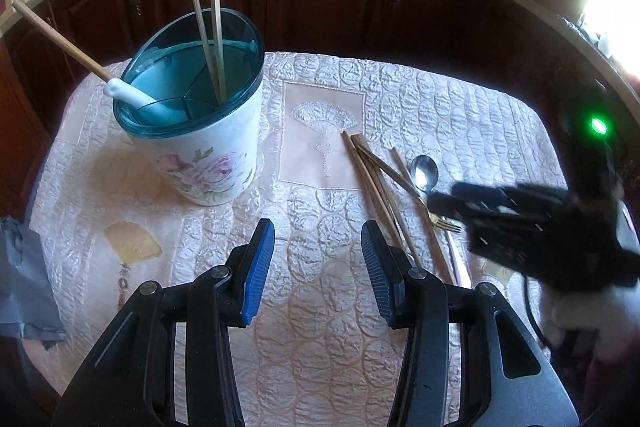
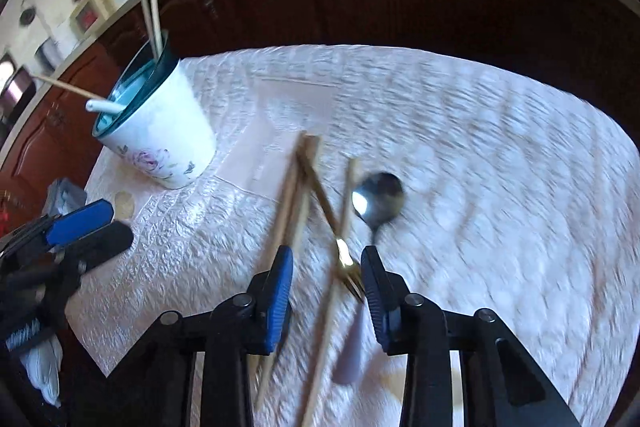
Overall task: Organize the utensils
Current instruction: 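Move both open tools back over the remaining utensils on the cloth, then grasp a wooden chopstick with the left tool while the right tool grasps the gold fork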
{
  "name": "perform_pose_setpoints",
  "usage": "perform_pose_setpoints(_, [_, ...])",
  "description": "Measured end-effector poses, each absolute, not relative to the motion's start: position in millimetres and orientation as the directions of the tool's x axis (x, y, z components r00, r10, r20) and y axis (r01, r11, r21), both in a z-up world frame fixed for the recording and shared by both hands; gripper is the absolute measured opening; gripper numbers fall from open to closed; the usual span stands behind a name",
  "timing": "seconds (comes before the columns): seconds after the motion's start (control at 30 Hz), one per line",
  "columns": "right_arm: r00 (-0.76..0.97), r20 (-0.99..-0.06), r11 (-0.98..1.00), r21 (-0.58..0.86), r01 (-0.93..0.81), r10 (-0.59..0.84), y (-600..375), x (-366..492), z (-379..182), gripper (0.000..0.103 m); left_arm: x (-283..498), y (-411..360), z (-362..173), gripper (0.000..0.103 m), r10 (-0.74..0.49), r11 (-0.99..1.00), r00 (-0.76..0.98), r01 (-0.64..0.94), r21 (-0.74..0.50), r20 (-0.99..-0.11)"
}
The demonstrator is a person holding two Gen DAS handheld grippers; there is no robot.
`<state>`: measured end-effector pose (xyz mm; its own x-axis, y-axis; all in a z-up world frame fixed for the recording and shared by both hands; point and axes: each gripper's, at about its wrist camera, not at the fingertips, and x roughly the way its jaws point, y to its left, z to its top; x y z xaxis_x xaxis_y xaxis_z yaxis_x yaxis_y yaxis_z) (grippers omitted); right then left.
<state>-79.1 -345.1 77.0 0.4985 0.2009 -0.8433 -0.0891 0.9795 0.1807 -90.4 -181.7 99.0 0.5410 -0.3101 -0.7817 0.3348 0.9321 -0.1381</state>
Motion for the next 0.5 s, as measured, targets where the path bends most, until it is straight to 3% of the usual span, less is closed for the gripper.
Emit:
perform_pose_setpoints(0.3, [0.416, -0.882, 0.972, 0.165, -0.168, 0.221, -332, -15, 51, 0.020, -80, -177, 90, 0.045, -0.298, 0.939, 0.528, 0.310, -0.146, -0.795])
perform_pose_setpoints(0.5, [0.363, -0.884, 0.955, 0.259, -0.141, 0.293, -342, 1, 37, 0.008, -66, -187, 82, 0.045, -0.326, 0.928, 0.489, 0.327, -0.176, -0.809])
